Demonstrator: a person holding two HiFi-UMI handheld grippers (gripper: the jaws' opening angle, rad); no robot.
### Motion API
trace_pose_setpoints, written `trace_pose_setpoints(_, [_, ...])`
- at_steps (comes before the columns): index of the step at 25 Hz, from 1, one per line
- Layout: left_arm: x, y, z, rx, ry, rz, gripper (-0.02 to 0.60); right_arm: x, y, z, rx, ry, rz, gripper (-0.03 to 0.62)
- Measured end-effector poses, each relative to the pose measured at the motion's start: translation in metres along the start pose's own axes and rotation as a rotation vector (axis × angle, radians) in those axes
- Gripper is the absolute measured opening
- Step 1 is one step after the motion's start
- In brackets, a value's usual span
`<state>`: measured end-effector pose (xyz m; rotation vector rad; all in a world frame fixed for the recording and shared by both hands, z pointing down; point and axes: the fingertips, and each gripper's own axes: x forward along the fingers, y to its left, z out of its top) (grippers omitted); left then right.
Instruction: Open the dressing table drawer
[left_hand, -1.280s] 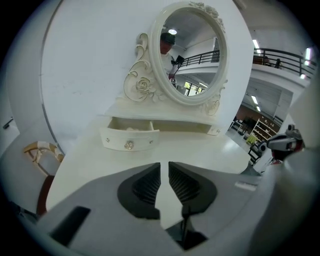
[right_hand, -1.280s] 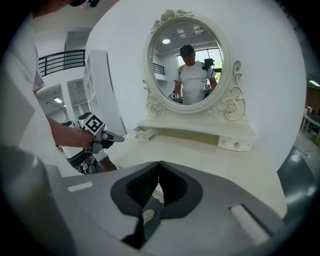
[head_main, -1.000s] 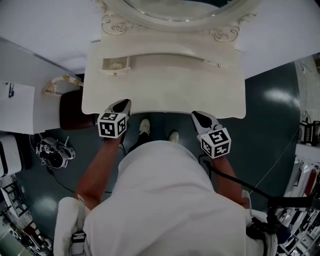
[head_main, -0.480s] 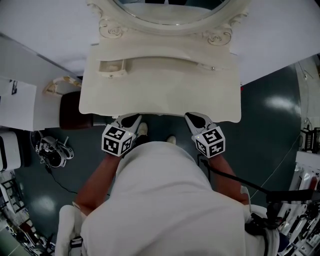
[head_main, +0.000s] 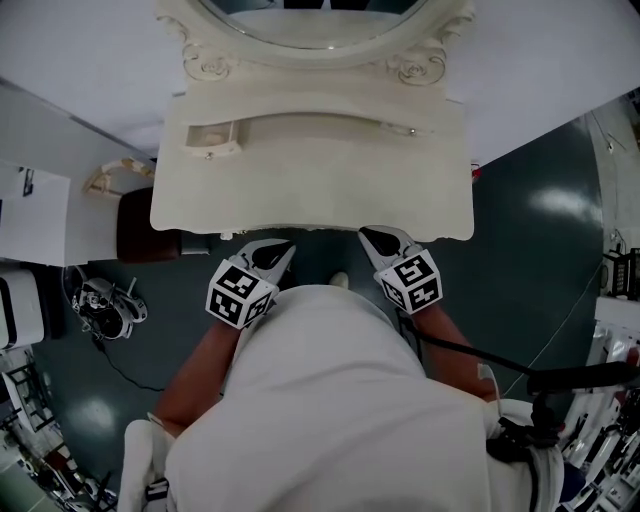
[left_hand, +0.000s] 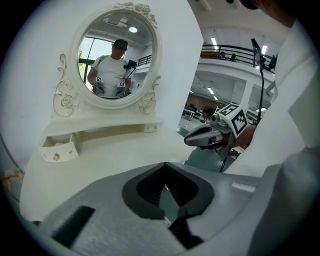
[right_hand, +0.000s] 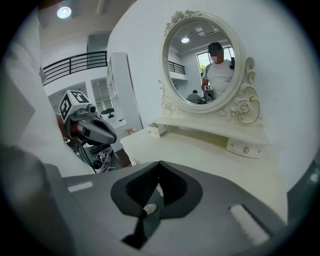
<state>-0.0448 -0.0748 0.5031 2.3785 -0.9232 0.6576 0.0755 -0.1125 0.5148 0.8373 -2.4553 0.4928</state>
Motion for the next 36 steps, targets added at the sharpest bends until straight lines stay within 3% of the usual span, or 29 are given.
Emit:
trace_pose_setpoints(8, [0.008,-0.016,0.001,0.023,0.016,-0.001,0.003,-0.007,-0.001,-0.004,-0.003,-0.004,0.010,0.000])
trace_pose_setpoints(22, [0.018,-0.025,-0.004,-0.001,0.024,-0.004,0.003,-0.011,-0.004,-0.014,-0.019,-0.002,0.019,0.000])
trace_pose_setpoints(36, [0.035,-0.052,-0.002,0.000,0.075,-0.025,0.003,-0.026,-0.014,-0.044,0.023,-0.001,0.026,0.000])
